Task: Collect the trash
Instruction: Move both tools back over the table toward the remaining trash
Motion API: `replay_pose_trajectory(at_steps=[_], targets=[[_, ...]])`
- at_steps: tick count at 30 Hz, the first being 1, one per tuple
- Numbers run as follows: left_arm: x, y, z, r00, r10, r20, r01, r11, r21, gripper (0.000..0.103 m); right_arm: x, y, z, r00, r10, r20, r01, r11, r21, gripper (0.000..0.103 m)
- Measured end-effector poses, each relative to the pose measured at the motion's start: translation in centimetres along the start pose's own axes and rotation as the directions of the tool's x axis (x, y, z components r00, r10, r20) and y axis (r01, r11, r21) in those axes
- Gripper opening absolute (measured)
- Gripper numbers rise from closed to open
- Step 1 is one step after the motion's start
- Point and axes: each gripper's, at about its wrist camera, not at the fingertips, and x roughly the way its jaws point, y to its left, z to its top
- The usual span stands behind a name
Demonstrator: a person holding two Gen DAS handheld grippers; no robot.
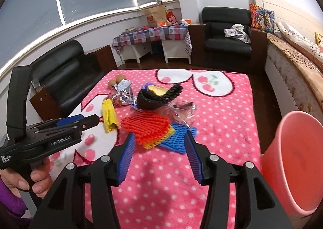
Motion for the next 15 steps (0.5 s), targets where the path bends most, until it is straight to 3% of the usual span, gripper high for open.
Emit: replay_pose_trajectory(at_steps=[15], targets=[[1.0, 2.4, -0.1, 1.000, 0.015, -0.019, -0.016, 0.999, -0.047, 0.048, 3.1, 2.6, 0.8, 0.999, 0.014, -0.049, -0.017, 0.998, -0.068, 0.058]])
